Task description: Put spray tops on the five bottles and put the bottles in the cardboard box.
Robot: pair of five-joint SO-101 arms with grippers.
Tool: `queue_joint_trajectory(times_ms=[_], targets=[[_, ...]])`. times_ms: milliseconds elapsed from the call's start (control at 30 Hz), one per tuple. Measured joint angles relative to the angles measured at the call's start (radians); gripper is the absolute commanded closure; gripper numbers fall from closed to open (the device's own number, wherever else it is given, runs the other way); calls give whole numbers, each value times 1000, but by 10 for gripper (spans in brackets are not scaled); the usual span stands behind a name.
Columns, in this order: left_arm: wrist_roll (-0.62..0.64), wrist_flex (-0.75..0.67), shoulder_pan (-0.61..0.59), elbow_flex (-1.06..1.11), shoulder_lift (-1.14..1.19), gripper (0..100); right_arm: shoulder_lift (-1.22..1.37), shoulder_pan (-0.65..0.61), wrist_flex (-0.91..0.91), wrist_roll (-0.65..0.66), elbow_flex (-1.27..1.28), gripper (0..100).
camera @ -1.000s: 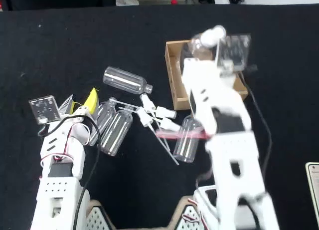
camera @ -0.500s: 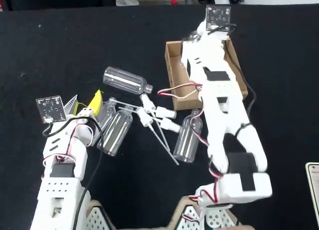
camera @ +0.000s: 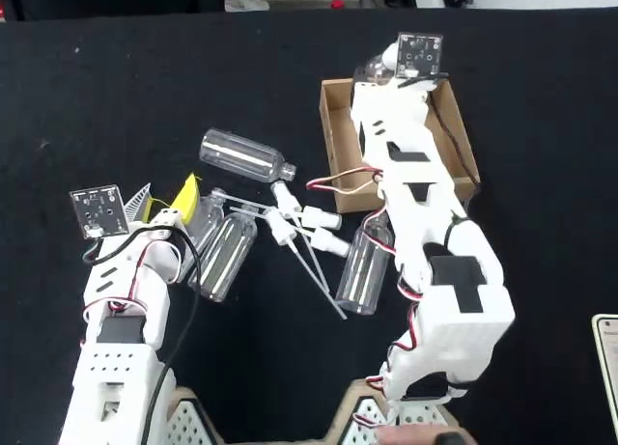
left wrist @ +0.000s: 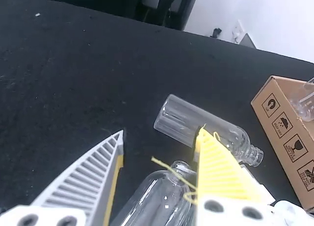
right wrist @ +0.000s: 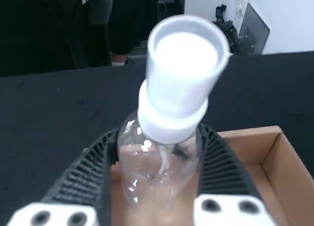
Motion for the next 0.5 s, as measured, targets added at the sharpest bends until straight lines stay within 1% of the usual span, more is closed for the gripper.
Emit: queue_joint_trajectory(times_ms=[100, 300, 500], targets=[[0, 0, 2, 0, 0, 770, 3, 0, 0, 0, 0, 868], [0, 0, 17, 15, 2, 770, 49, -48, -2, 0, 0, 868], [0, 0, 20, 15, 2, 770, 86, -46, -15, 2, -2, 868]])
